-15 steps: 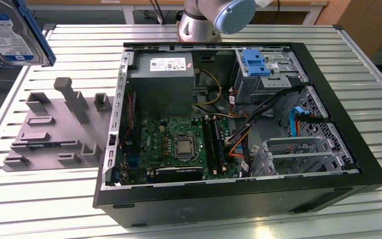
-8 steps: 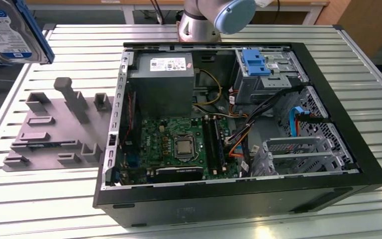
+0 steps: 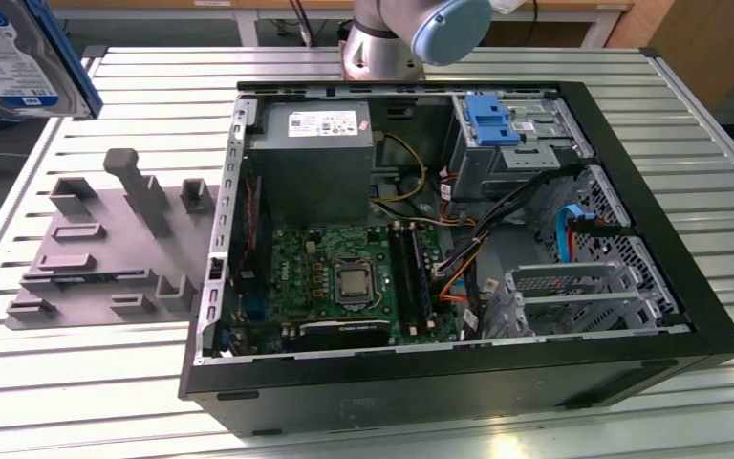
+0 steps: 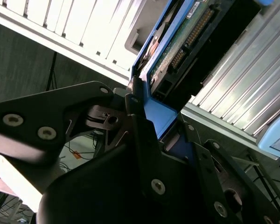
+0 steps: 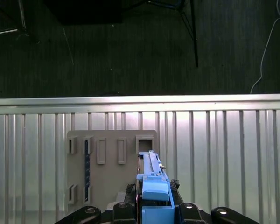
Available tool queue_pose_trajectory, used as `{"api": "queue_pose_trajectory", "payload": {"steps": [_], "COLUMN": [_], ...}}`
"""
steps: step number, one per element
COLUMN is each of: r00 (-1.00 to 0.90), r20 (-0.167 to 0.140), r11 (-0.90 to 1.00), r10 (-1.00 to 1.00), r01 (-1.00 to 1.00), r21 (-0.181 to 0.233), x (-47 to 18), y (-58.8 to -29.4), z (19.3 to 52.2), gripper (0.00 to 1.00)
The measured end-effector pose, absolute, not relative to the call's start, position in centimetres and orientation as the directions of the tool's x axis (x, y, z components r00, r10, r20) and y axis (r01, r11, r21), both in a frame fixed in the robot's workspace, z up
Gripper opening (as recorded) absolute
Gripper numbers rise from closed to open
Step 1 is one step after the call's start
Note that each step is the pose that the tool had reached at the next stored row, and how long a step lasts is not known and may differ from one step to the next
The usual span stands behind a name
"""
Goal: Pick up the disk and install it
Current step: 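Pick up the disk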
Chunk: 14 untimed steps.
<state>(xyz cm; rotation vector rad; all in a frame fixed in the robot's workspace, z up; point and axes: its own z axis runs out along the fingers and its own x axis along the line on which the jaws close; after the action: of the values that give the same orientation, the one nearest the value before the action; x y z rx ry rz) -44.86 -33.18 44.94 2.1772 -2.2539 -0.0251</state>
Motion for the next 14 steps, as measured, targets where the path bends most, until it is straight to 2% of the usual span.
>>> {"api": "queue_pose_trajectory", "payload": {"steps": [14], "r00": [-0.035], "r20": [-0.006], "r11": [0.035], "r10": [-0.999], "r01": [-0.999], "r21": [0.017], "x": [-44.86], "y": [-33.18], "z": [45.9], "gripper": [0.36]}}
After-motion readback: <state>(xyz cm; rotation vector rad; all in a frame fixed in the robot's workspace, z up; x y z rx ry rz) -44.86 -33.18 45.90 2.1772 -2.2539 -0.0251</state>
